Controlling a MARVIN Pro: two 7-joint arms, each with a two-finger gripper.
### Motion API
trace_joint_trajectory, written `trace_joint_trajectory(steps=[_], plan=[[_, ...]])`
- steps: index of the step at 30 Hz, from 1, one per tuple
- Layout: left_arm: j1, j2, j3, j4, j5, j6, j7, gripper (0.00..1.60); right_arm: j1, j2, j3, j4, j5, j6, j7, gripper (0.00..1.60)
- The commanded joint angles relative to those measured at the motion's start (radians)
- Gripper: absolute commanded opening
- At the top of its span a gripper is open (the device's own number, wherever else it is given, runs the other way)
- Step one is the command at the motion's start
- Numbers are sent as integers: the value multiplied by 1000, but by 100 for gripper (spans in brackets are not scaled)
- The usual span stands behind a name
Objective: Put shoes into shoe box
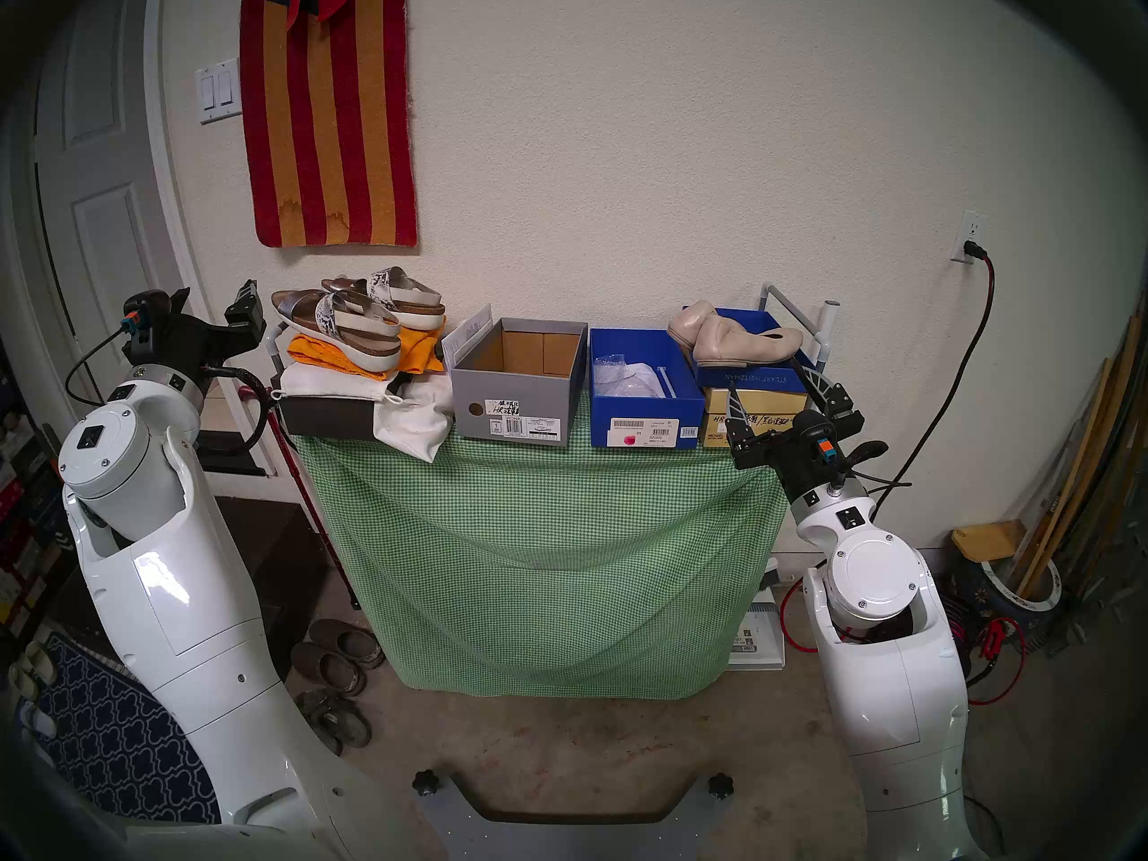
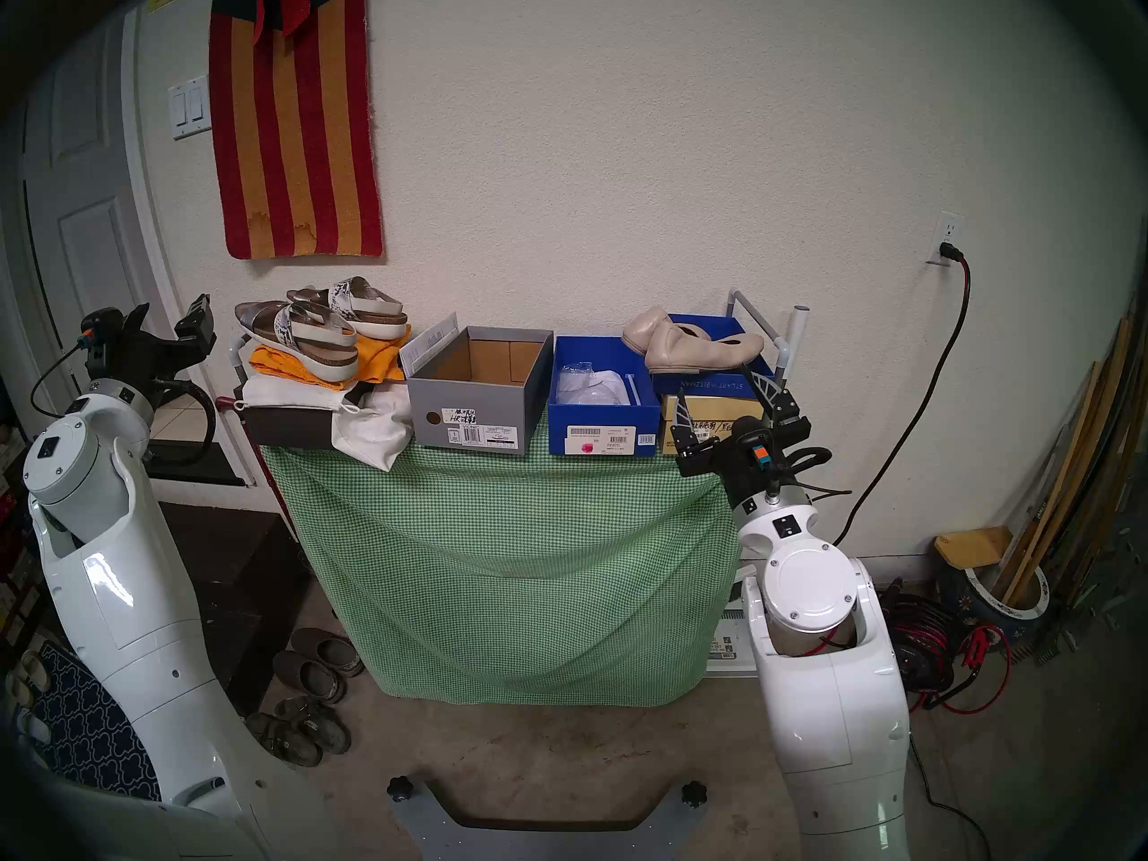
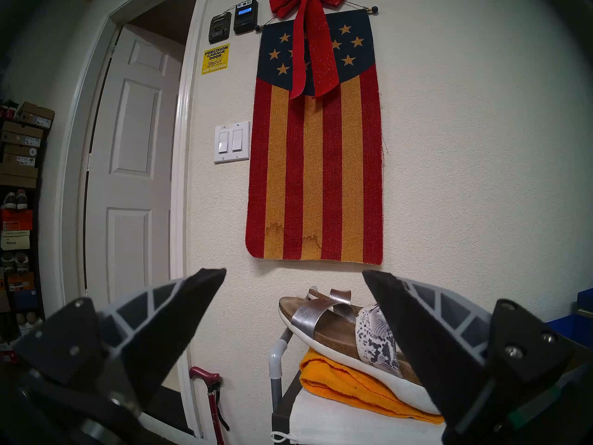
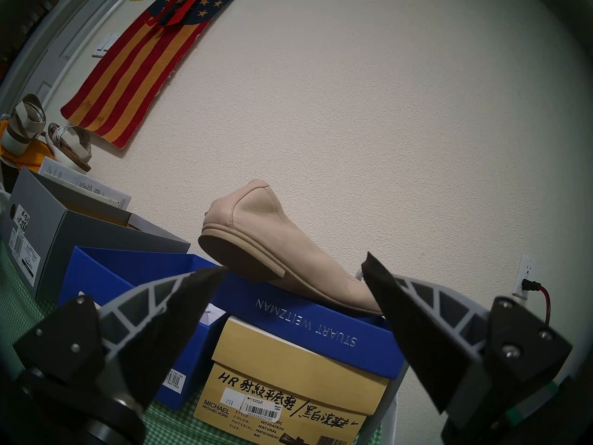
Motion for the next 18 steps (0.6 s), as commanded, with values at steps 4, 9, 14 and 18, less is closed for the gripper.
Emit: trace_joint_trajectory(steps=[4, 9, 14, 18], plan=[[1, 0, -1, 0, 1, 0, 0, 160, 0, 1, -1, 0, -1, 1, 1, 160], [1, -1, -1, 0, 1, 0, 0, 160, 0, 1, -1, 0, -1, 1, 0, 160], [1, -1, -1, 0, 1, 0, 0, 160, 0, 1, -1, 0, 0, 1, 0, 160], [1, -1, -1, 0, 1, 0, 0, 160, 0, 1, -1, 0, 0, 1, 0, 160]])
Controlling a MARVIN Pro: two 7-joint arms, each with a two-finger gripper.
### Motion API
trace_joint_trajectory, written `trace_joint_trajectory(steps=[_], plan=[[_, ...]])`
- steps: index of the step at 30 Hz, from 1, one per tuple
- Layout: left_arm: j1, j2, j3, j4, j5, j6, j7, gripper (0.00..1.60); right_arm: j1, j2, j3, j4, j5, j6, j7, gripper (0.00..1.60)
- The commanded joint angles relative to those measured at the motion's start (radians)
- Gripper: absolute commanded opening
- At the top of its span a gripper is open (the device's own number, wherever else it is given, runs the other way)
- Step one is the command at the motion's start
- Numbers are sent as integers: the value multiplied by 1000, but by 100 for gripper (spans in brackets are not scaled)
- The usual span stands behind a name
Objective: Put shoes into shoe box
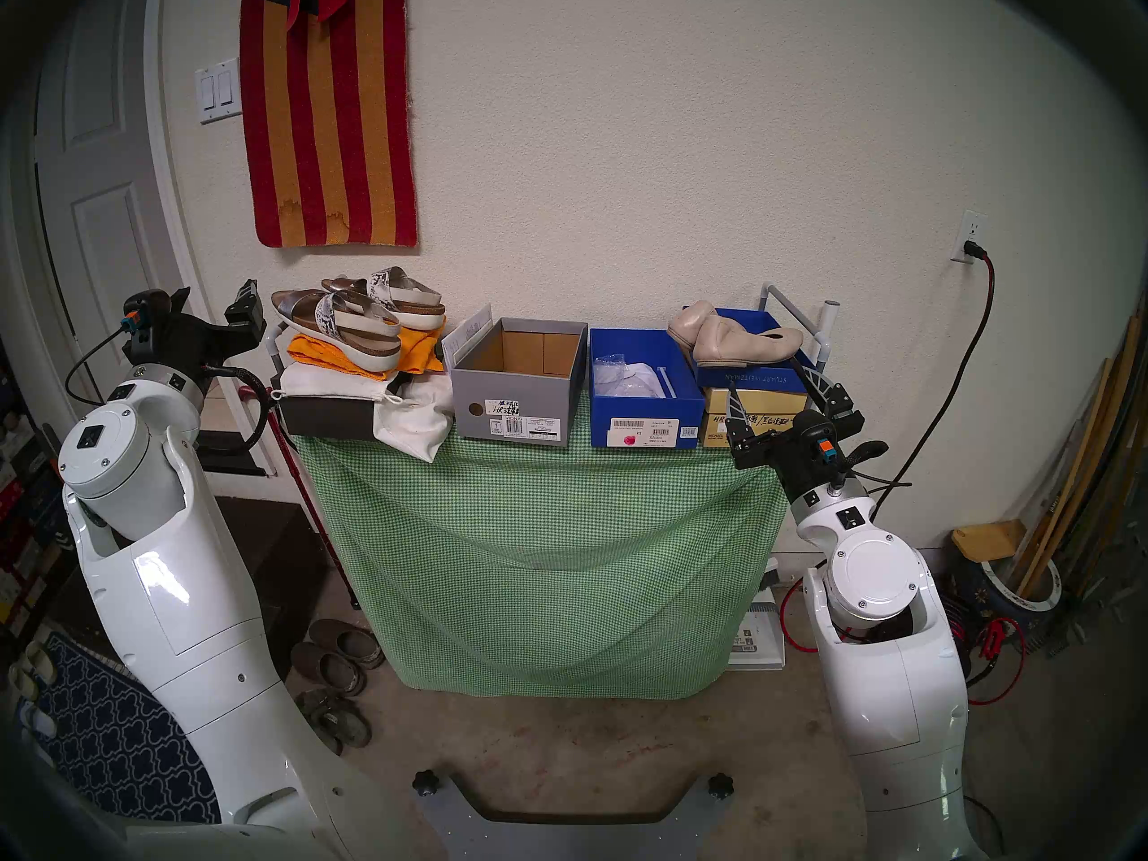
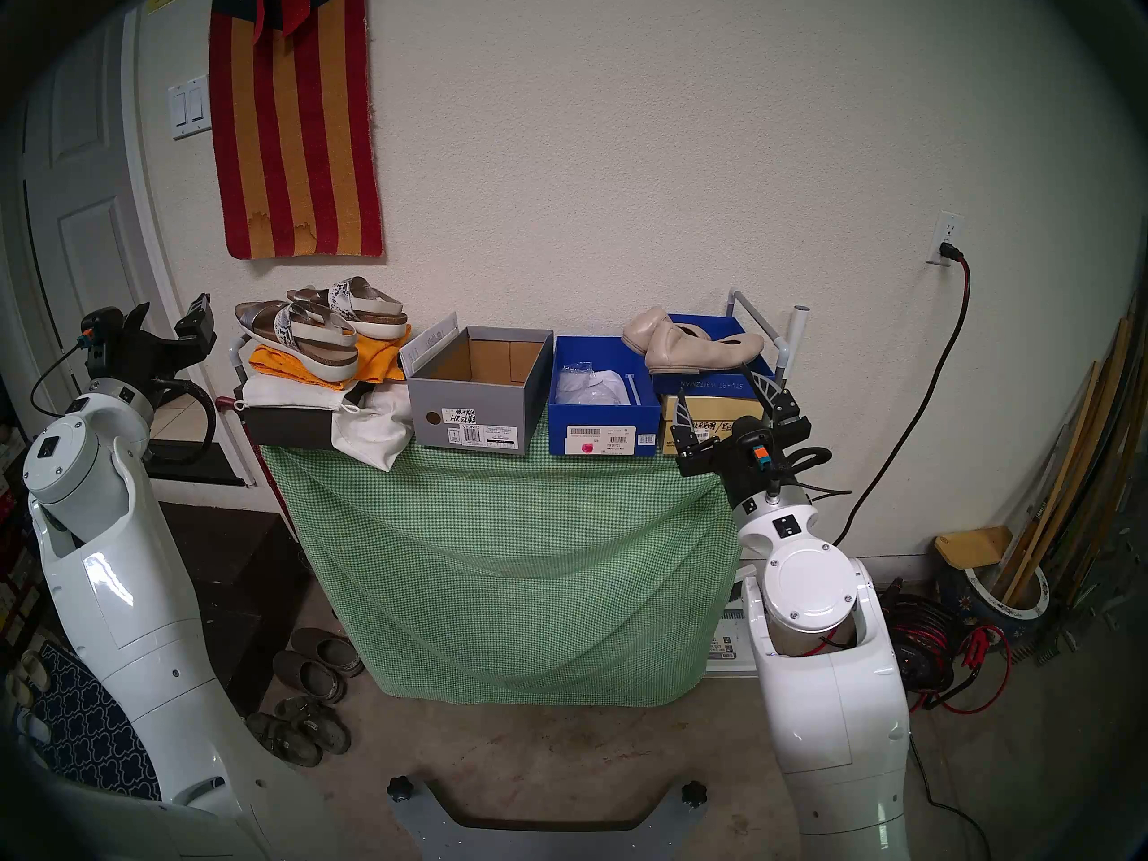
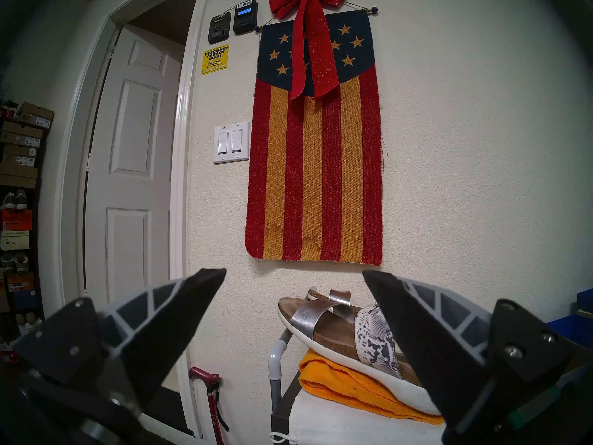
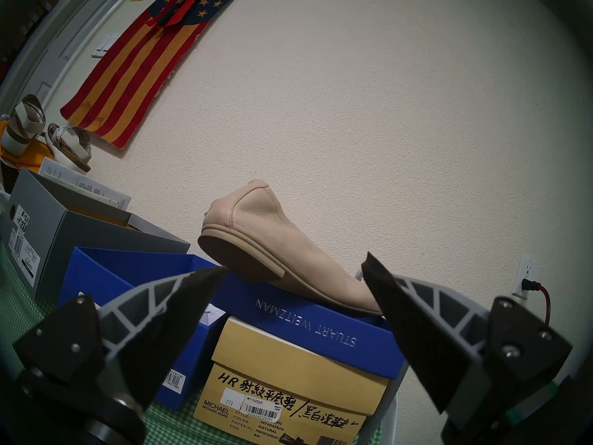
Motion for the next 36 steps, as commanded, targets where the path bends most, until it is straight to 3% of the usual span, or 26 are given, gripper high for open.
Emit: trace_joint_trajectory(steps=[1, 15, 20, 25, 27, 28, 36], plan=[[2, 0, -1, 0, 1, 0, 1, 160, 0, 1, -1, 0, -1, 1, 1, 160], [-26, 8, 13, 10, 12, 26, 9, 160, 0, 1, -1, 0, -1, 1, 1, 160], [-77, 78, 33, 57, 27, 103, -25, 160, 0, 1, -1, 0, -1, 1, 1, 160], [-159, 159, 90, 161, 108, 178, -10, 160, 0, 1, -1, 0, -1, 0, 0, 160], [-159, 157, 98, 174, 114, 173, -5, 160, 0, 1, -1, 0, -1, 0, 0, 160], [-186, 187, 117, 213, 125, 210, -9, 160, 0, 1, -1, 0, -1, 0, 0, 160], [-270, 256, 186, 353, 170, 268, -8, 160, 0, 1, -1, 0, 0, 0, 0, 160]])
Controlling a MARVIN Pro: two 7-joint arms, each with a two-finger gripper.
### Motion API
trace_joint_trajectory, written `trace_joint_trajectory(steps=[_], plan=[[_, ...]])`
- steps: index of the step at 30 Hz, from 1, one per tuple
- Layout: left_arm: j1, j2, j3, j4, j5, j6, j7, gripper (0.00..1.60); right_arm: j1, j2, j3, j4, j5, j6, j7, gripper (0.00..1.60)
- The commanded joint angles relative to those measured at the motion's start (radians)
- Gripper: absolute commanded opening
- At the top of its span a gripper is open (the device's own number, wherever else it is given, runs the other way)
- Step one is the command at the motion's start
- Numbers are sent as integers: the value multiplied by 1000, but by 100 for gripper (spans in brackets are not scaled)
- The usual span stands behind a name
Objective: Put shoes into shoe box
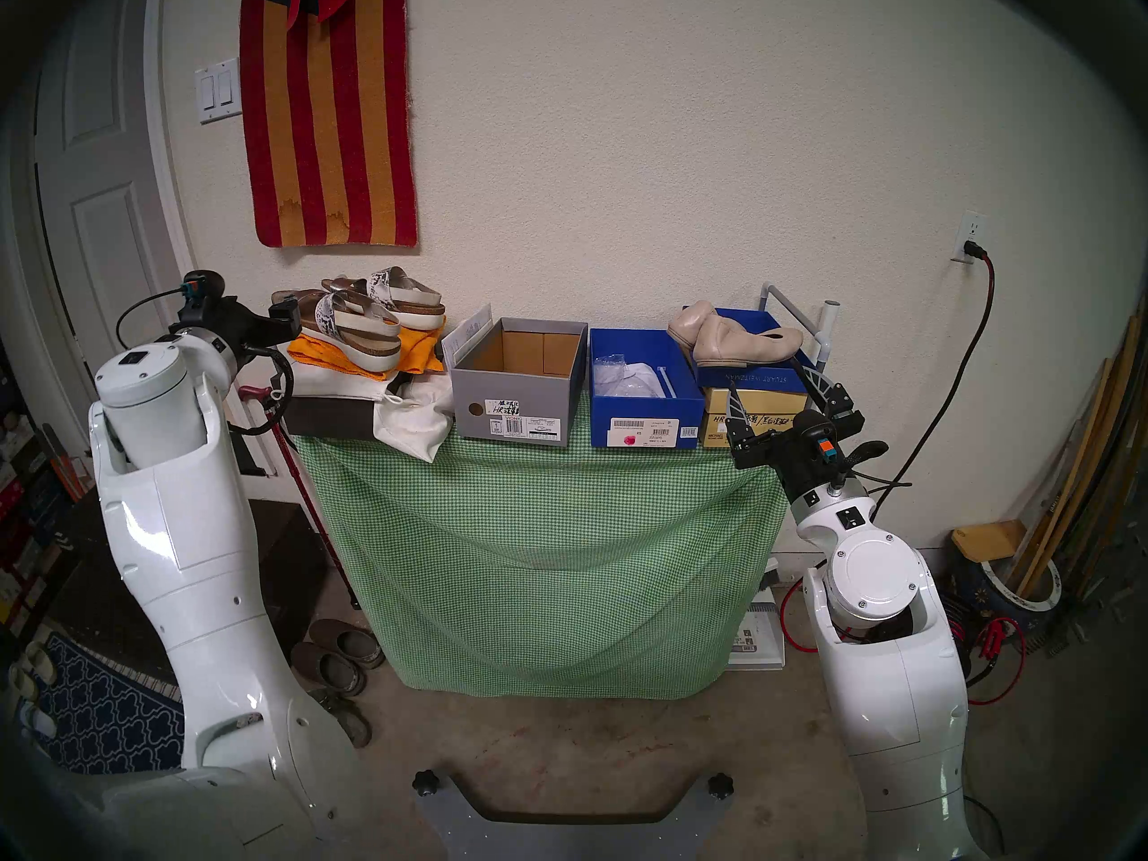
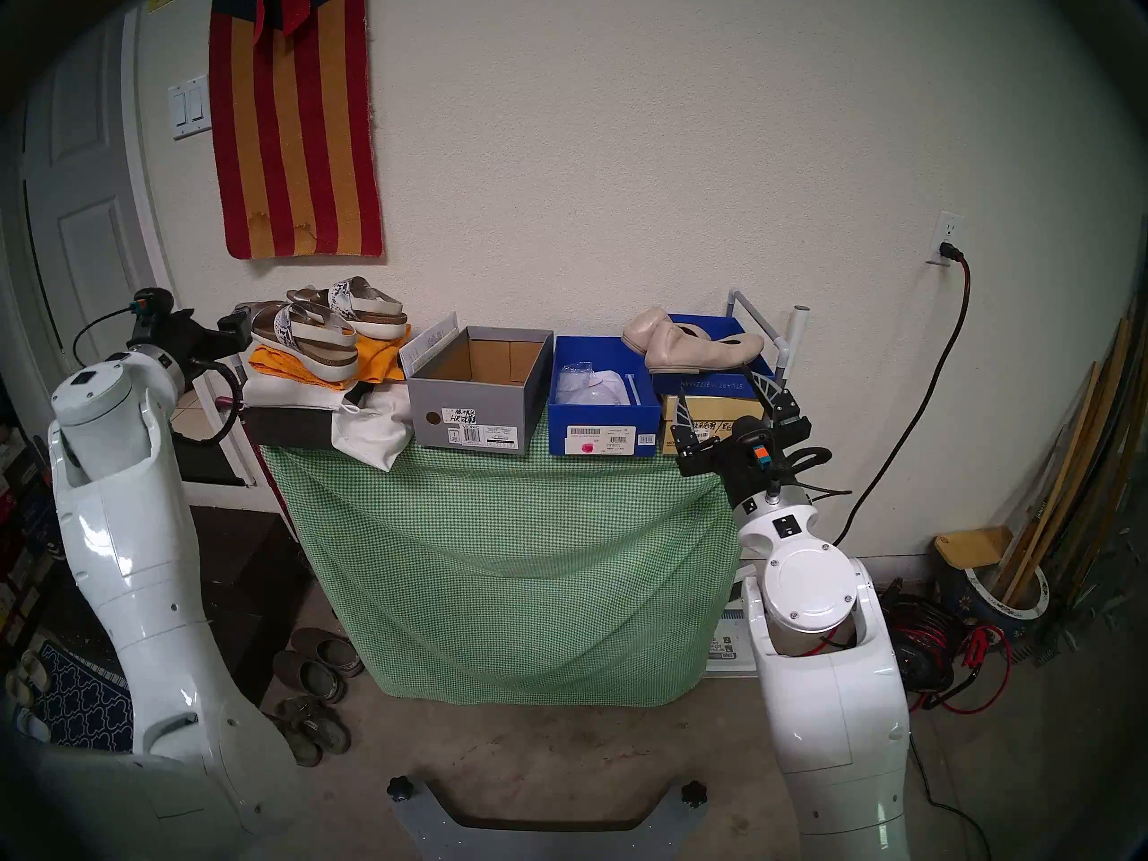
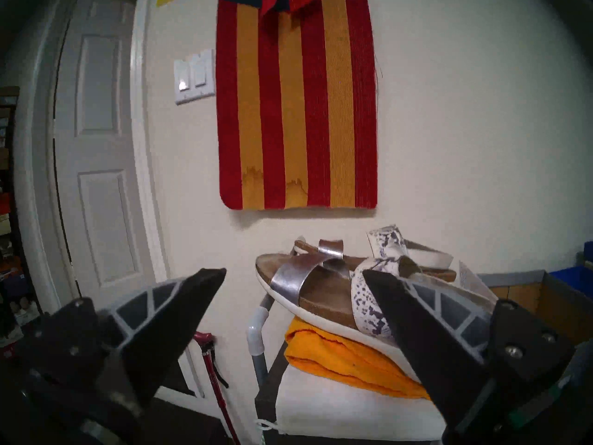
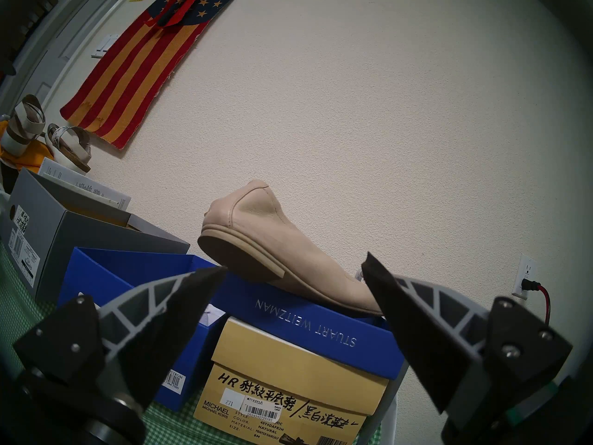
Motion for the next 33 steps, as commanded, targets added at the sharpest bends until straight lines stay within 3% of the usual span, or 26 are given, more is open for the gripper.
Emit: trace_joint_trajectory(steps=[1, 13, 23, 29, 33], plan=[[-115, 99, 63, 121, 30, 53, 1, 160, 0, 1, -1, 0, -1, 1, 1, 160], [-255, 185, 200, 342, 9, 87, -39, 160, 0, 1, -1, 0, -1, 1, 1, 160], [-302, 194, 241, 380, 22, 131, -95, 160, 0, 2, -1, 0, -2, 2, 1, 160], [-303, 210, 255, 394, 50, 134, -70, 160, 0, 2, -1, 0, -2, 2, 1, 160], [-325, 228, 256, 445, 30, 151, -126, 160, 0, 2, -1, 0, -2, 2, 1, 160]])
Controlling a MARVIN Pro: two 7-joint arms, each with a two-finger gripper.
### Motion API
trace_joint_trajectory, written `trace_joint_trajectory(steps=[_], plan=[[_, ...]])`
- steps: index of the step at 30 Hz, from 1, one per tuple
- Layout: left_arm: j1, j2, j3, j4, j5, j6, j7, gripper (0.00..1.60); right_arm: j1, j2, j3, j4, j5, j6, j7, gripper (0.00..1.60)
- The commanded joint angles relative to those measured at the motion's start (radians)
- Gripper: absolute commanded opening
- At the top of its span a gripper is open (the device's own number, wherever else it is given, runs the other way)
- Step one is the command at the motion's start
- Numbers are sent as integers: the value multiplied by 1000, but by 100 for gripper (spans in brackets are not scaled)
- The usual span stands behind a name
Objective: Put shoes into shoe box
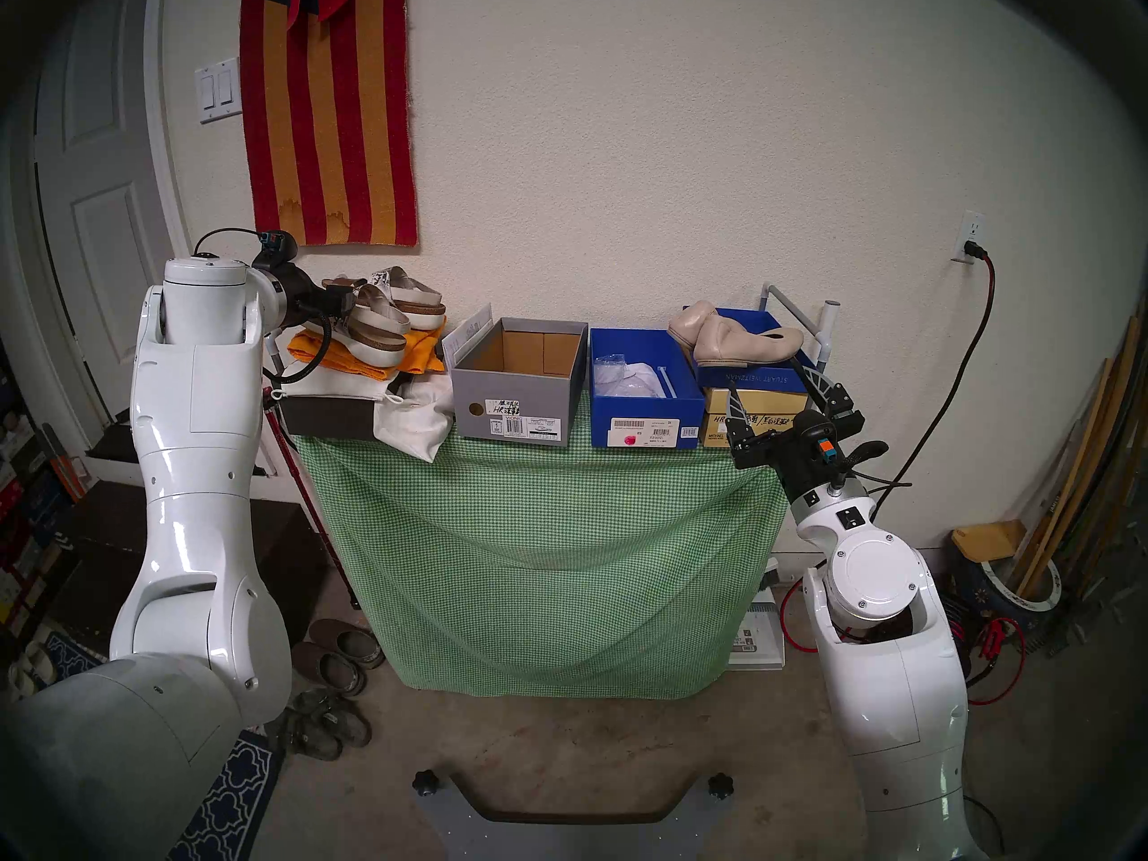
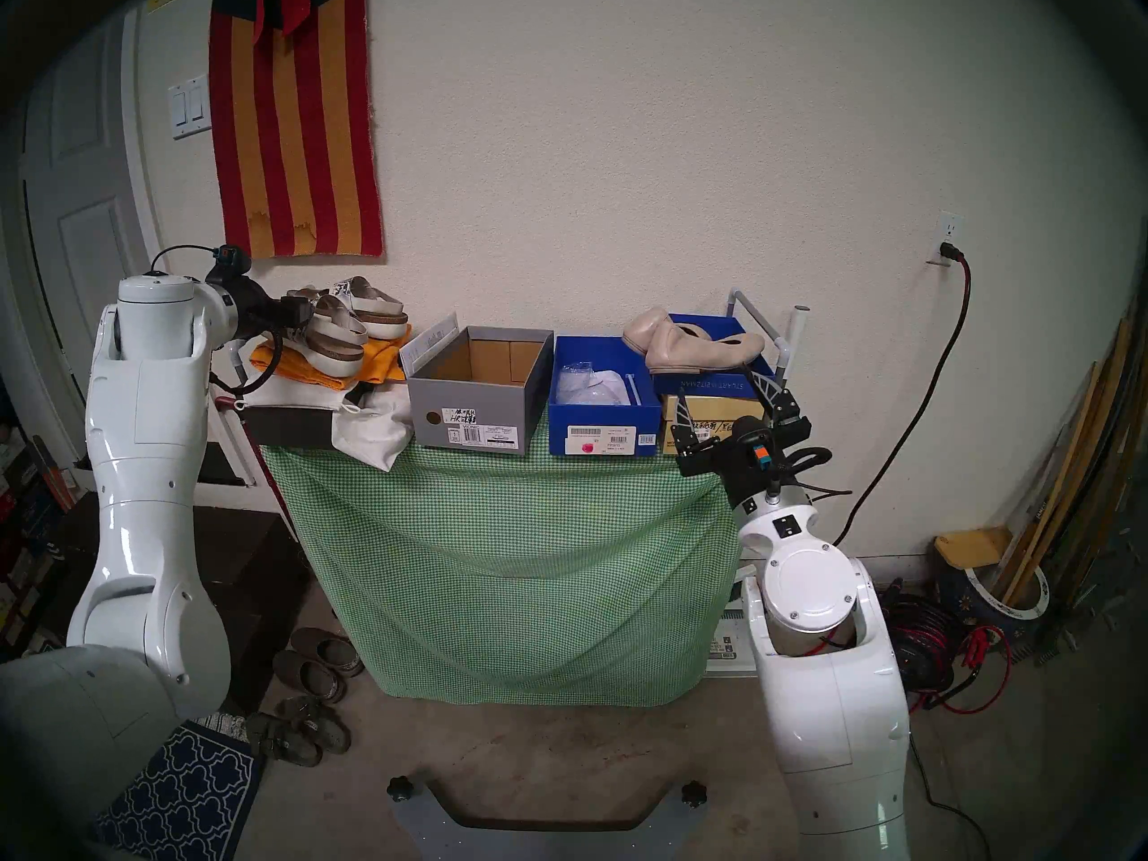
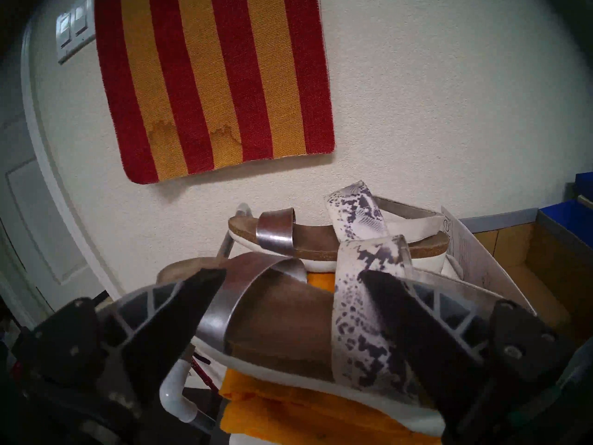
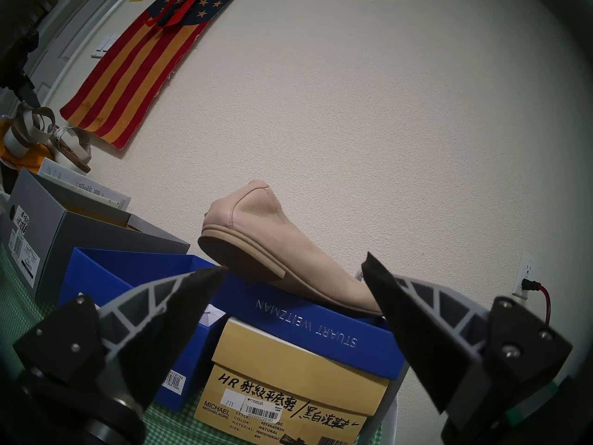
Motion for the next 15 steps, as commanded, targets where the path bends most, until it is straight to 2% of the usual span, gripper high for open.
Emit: trace_joint_trajectory(steps=[1, 3, 8, 15], plan=[[-42, 33, 9, 58, -10, 25, -53, 160, 0, 2, -1, 0, -2, 2, 2, 160], [-42, 35, 21, 57, -22, 48, -96, 160, 0, 2, -1, 0, -2, 2, 2, 160], [-11, 13, 56, -35, -22, 81, -136, 160, 0, 2, -1, 0, -2, 2, 1, 160], [45, 2, 103, -150, -3, 115, -142, 160, 0, 2, -1, 0, -2, 2, 1, 160]])
